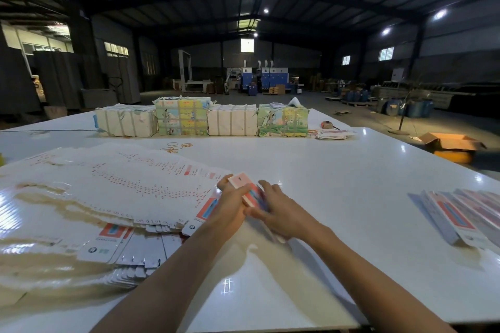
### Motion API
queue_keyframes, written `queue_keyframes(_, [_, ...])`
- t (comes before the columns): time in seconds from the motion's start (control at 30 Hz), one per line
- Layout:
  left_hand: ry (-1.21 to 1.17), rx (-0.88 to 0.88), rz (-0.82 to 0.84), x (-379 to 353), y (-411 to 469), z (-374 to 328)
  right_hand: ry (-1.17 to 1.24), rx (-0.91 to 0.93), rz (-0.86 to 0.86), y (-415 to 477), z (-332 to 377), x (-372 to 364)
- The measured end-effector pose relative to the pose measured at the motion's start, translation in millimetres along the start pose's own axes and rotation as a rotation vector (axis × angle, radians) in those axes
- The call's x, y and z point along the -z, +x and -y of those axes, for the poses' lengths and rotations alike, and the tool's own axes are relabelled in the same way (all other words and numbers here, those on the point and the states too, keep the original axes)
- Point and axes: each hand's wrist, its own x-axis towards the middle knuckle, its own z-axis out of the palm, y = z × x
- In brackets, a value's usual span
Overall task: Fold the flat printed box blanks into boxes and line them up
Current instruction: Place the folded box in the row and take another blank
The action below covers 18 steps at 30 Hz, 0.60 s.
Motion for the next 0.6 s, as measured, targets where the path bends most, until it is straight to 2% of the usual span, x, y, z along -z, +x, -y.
queue_keyframes(0.1, [-0.115, 0.048, 0.131, 0, -8, -2, -0.219, 0.051, -0.145, -8, 14, -12])
queue_keyframes(0.17, [-0.088, 0.020, 0.096, 1, -9, 1, -0.337, 0.055, -0.216, -12, 19, -19])
queue_keyframes(0.3, [-0.110, 0.075, 0.158, 3, -9, 2, -0.365, 0.044, -0.231, -21, 4, -15])
queue_keyframes(0.37, [0.271, -0.042, 0.130, 5, -7, 0, -0.349, -0.038, -0.239, -26, -17, 2])
queue_keyframes(0.43, [0.691, -0.264, 0.118, 9, -3, 0, -0.343, -0.181, -0.288, -33, -44, 26])
queue_keyframes(0.53, [1.112, -0.590, 0.097, 21, 3, 3, -0.422, -0.387, -0.363, -51, -92, 61])
queue_keyframes(0.6, [1.421, -0.742, 0.052, 30, 4, 2, -0.525, -0.489, -0.380, -65, -125, 77])
